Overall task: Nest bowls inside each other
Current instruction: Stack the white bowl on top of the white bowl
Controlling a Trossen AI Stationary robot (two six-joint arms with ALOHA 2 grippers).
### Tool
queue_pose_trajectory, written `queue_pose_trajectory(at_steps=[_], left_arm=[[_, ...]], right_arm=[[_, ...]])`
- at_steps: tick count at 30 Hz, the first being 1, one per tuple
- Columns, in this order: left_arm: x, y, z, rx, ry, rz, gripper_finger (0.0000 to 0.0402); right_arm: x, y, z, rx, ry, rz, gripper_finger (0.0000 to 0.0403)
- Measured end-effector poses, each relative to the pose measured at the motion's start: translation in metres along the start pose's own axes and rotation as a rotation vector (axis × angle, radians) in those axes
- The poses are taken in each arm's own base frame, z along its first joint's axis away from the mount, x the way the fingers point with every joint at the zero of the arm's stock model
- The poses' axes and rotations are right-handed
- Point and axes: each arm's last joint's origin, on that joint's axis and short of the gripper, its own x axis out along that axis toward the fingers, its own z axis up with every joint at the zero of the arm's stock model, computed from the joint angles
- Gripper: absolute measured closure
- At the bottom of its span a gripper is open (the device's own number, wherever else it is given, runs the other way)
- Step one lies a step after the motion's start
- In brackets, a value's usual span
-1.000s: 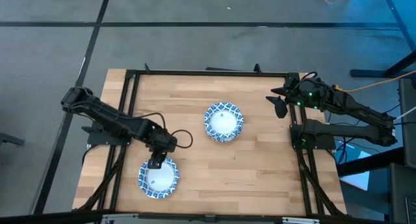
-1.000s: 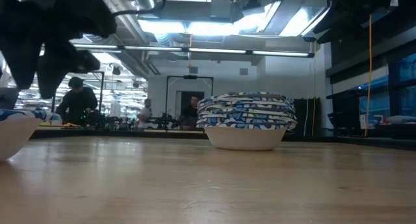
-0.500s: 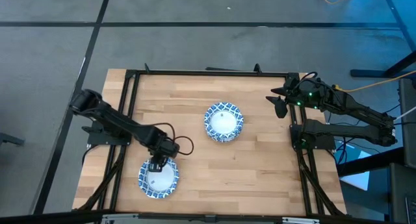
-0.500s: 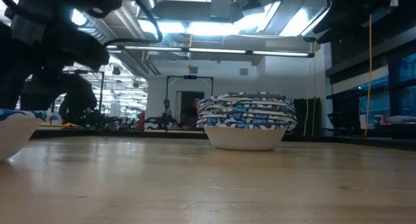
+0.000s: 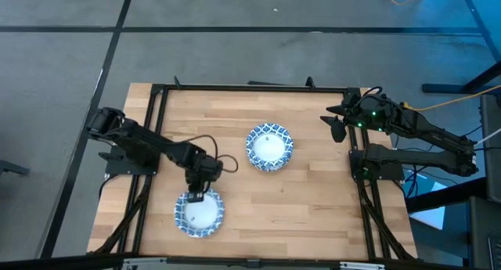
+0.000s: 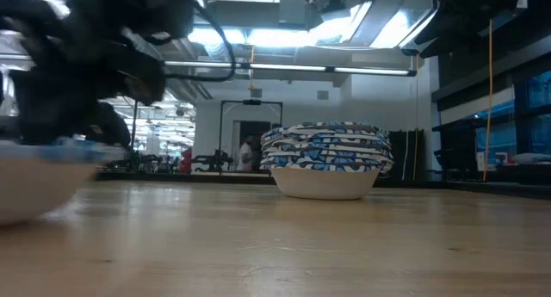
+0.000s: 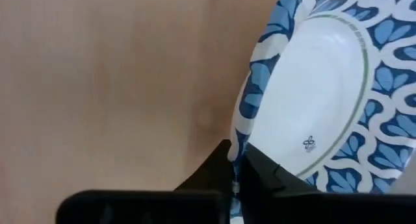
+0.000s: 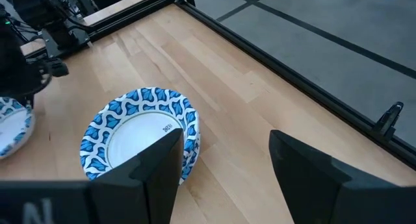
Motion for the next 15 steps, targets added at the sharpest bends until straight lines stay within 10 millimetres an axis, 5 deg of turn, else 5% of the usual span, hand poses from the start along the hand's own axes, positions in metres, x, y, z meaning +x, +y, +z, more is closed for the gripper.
queue_pose_trajectory(at_steps=[15], left_arm=[[-0.060,0.065,0.069,-0.387,-0.428,-0.522,0.0401]], right_arm=[[0.000,0.000,0.000,0.019,0.000,0.000,0.0175]])
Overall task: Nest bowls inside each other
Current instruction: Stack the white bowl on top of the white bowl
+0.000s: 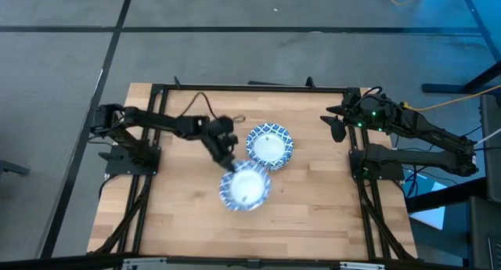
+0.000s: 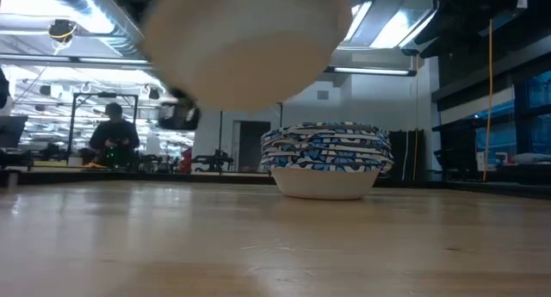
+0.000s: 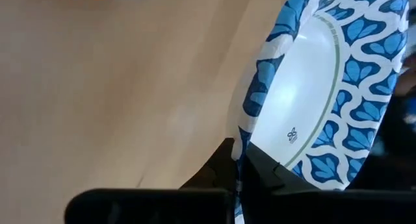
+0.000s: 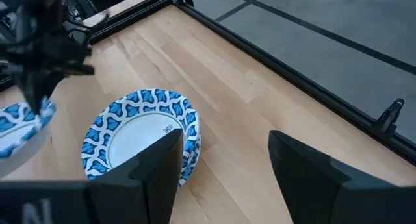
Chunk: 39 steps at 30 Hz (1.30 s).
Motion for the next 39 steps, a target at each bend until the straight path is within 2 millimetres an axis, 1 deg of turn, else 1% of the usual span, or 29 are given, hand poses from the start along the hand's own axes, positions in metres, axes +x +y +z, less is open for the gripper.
queue_pose_trajectory(at_steps=[6,10,14,16,19,22,26,30,33,39], left_arm=[[-0.036,-0.003,0.038,0.012,-0.163,-0.040,0.0401],[-0.062,-0.002,0.058,0.011,-0.279,-0.009,0.0401],[-0.077,0.005,0.078,-0.013,-0.356,0.014,0.0401],[-0.077,0.008,0.088,-0.026,-0.381,0.029,0.0401],[-0.067,0.015,0.101,-0.049,-0.350,0.033,0.0401],[-0.056,0.015,0.113,-0.037,-0.321,0.027,0.0401],[-0.047,0.023,0.123,-0.048,-0.273,0.106,0.0401],[-0.044,0.031,0.128,-0.057,-0.238,0.202,0.0401],[-0.041,0.035,0.130,-0.063,-0.222,0.209,0.0401],[-0.041,0.035,0.129,-0.067,-0.222,0.232,0.0401]], right_arm=[[0.000,0.000,0.000,-0.012,0.000,0.000,0.0175],[0.000,0.000,0.000,-0.019,0.000,0.000,0.0175],[0.000,0.000,0.000,-0.021,0.000,0.000,0.0175],[0.000,0.000,0.000,-0.027,0.000,-0.001,0.0175],[0.000,0.000,0.000,-0.035,-0.002,-0.001,0.0175],[0.000,0.000,0.000,-0.034,-0.002,-0.001,0.0175],[0.000,0.000,0.000,-0.024,-0.001,-0.001,0.0175],[0.000,0.000,-0.001,-0.020,0.006,-0.003,0.0175],[0.000,0.000,-0.001,-0.021,0.006,-0.003,0.0175],[0.000,0.000,-0.001,-0.022,0.006,-0.004,0.0175]])
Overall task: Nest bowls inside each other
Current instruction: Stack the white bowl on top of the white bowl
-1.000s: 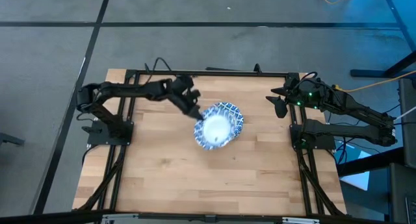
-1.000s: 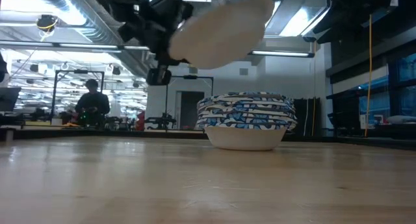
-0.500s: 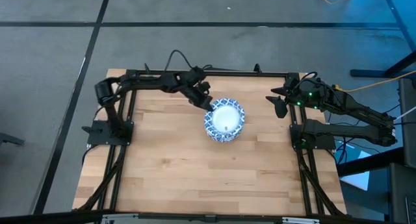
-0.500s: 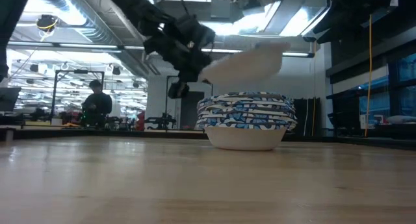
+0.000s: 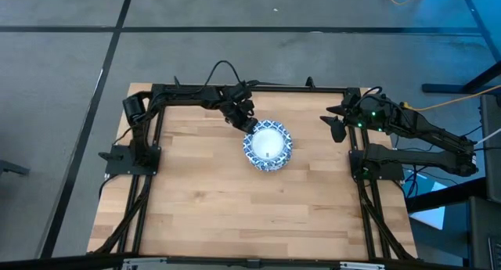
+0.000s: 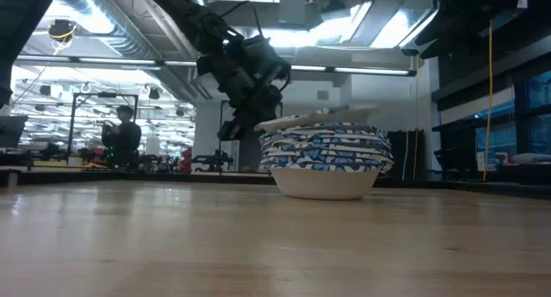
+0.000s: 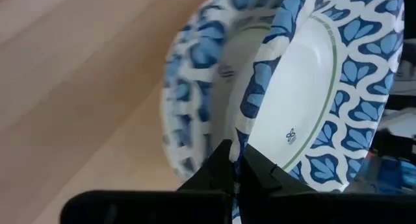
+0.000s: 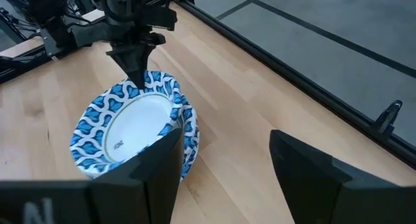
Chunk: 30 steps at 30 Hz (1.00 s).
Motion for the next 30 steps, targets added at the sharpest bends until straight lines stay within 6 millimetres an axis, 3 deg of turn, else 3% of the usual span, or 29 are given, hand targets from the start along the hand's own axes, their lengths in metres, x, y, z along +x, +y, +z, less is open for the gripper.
queue_pose_trajectory(at_steps=[7,14,24,30], left_arm=[[-0.0004,0.0050,-0.0044,-0.020,0.021,0.077,0.0401],[-0.0005,0.0046,-0.0061,-0.040,0.055,0.041,0.0388],[-0.0005,0.0029,-0.0043,-0.007,0.045,0.016,0.0316],[-0.0049,0.0033,0.0005,0.025,0.062,-0.090,0.0269]], right_arm=[[0.0000,0.0000,0.0000,-0.006,0.000,0.000,0.0175],[-0.0001,0.0000,0.0000,-0.004,0.000,0.001,0.0175],[0.0000,0.0000,-0.0001,-0.003,0.001,0.001,0.0175],[-0.0001,0.0000,-0.0001,-0.003,0.001,0.001,0.0175]])
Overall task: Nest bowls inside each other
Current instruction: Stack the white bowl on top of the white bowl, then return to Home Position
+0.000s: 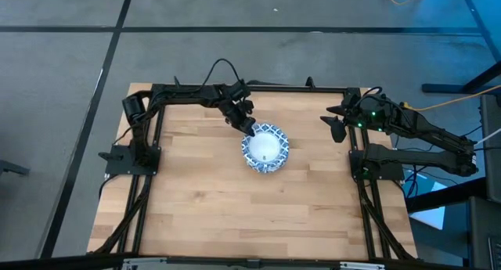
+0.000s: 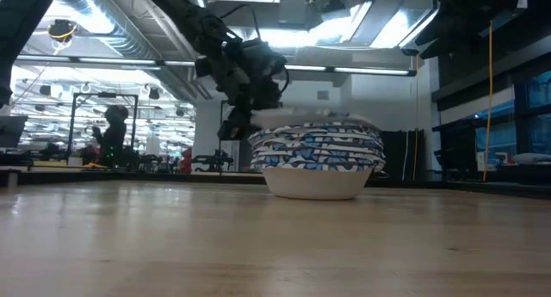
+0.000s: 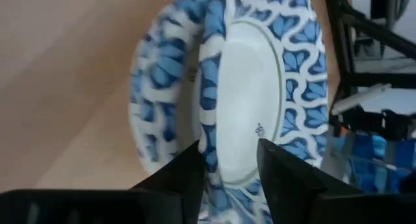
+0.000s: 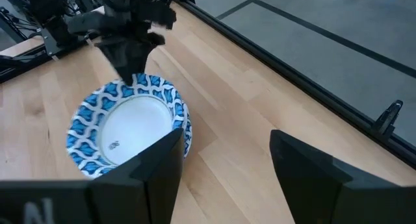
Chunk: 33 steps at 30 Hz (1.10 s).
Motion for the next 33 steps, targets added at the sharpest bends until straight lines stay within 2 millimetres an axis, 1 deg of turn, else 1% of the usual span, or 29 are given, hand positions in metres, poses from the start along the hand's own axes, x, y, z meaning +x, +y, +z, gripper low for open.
queue_pose_trajectory(at_steps=[3,9,12,14,16,19,23,25,28,30,33], left_arm=[[-0.013,0.001,0.003,0.016,-0.057,0.043,0.0267],[-0.050,-0.006,0.007,0.099,-0.197,0.109,0.0268],[-0.078,-0.016,0.004,0.210,-0.291,0.152,0.0268],[-0.099,-0.028,-0.001,0.305,-0.376,0.204,0.0268],[-0.122,-0.044,-0.011,0.396,-0.460,0.252,0.0268],[-0.151,-0.069,-0.032,0.507,-0.580,0.309,0.0268],[-0.181,-0.096,-0.068,0.609,-0.697,0.299,0.0268],[-0.189,-0.107,-0.087,0.680,-0.729,0.280,0.0268],[-0.194,-0.115,-0.112,0.741,-0.798,0.283,0.0268],[-0.194,-0.115,-0.128,0.786,-0.844,0.298,0.0268],[-0.192,-0.110,-0.150,0.821,-0.901,0.304,0.0269]], right_arm=[[0.000,0.000,0.000,0.000,0.000,0.000,0.0175],[0.000,0.000,0.000,0.001,0.000,0.000,0.0175],[0.000,0.000,0.000,0.001,-0.001,0.000,0.0175],[-0.002,0.000,0.000,0.002,-0.007,0.002,0.0175],[-0.005,-0.001,-0.001,0.003,-0.020,0.006,0.0175],[-0.016,-0.003,-0.002,0.005,-0.065,0.018,0.0175],[-0.034,-0.007,-0.004,0.005,-0.149,0.006,0.0175],[-0.041,-0.009,-0.006,0.011,-0.186,-0.003,0.0175],[-0.051,-0.013,-0.008,0.021,-0.240,-0.042,0.0175],[-0.055,-0.014,-0.009,0.021,-0.261,-0.048,0.0175],[-0.060,-0.015,-0.011,0.004,-0.280,-0.046,0.0175]])
